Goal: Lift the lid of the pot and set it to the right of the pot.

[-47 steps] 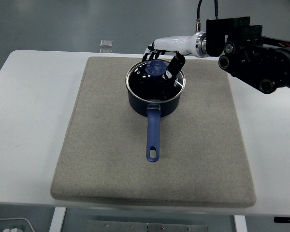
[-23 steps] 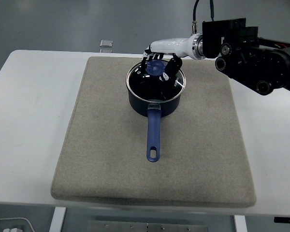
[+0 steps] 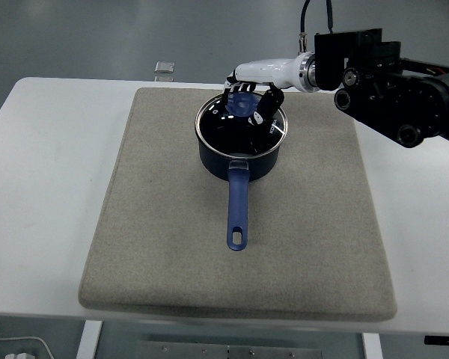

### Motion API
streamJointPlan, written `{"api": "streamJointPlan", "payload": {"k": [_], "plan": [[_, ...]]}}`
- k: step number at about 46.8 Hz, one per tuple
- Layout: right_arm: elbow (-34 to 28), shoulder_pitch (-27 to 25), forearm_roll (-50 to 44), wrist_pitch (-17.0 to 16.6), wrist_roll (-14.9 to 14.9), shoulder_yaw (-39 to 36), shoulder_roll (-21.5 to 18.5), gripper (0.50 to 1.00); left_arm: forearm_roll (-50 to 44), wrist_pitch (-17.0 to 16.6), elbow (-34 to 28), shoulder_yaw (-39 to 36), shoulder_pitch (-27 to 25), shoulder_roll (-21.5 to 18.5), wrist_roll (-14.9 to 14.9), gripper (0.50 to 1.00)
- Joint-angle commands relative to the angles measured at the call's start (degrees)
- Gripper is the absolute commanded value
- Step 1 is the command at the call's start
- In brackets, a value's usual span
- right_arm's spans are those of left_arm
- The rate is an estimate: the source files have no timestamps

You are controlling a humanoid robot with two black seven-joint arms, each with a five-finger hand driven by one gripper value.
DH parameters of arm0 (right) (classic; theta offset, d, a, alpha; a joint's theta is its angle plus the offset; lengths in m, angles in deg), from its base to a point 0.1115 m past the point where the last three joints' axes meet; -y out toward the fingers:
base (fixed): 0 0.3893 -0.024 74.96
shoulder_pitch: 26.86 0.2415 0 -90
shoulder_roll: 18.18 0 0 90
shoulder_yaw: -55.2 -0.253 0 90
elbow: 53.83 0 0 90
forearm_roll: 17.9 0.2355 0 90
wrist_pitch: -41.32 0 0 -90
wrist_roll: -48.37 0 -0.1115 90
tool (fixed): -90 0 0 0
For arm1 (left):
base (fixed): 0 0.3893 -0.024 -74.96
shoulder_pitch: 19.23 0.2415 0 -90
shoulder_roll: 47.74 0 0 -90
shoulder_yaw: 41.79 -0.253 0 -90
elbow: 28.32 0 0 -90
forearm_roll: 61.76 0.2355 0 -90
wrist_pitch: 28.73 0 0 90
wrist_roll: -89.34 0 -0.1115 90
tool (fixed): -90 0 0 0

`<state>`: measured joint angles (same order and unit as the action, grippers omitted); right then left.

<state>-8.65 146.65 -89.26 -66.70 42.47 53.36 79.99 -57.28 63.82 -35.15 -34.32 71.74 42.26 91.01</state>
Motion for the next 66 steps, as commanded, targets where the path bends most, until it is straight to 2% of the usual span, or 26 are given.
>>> {"api": "streamJointPlan", "payload": {"k": [1,9,13,16,26,33,41,47,66], "plan": [[0.0,-0.1,0.0,0.0,0.0,0.0,0.01,0.744,0.0,0.0,-0.03,0.0,0.0,0.0,0.0,1.0],[0.0,-0.1,0.0,-0.09,0.0,0.0,0.01,0.658,0.0,0.0,-0.03,0.0,0.0,0.0,0.0,1.0],[0.0,-0.02,0.0,-0.17,-0.08,0.0,0.01,0.644,0.0,0.0,0.06,0.0,0.0,0.0,0.0,1.0],[0.0,-0.02,0.0,-0.35,-0.08,0.0,0.01,0.615,0.0,0.0,0.06,0.0,0.0,0.0,0.0,1.0],[0.0,0.51,0.0,-0.35,0.0,0.0,0.01,0.601,0.0,0.0,-0.03,0.0,0.0,0.0,0.0,1.0],[0.0,0.78,0.0,-0.44,-0.08,0.0,0.1,0.545,0.0,0.0,0.06,0.0,0.0,0.0,0.0,1.0],[0.0,0.86,0.0,-0.53,-0.08,0.0,0.18,0.537,0.0,0.0,-0.03,0.0,0.0,0.0,0.0,1.0],[0.0,1.56,0.0,-0.79,-0.08,0.0,0.36,0.5,0.0,0.0,0.06,0.0,0.0,0.0,0.0,1.0],[0.0,4.29,0.26,-1.84,-0.08,0.0,1.76,0.5,0.0,0.0,0.06,0.0,0.0,0.0,0.0,1.0]]}}
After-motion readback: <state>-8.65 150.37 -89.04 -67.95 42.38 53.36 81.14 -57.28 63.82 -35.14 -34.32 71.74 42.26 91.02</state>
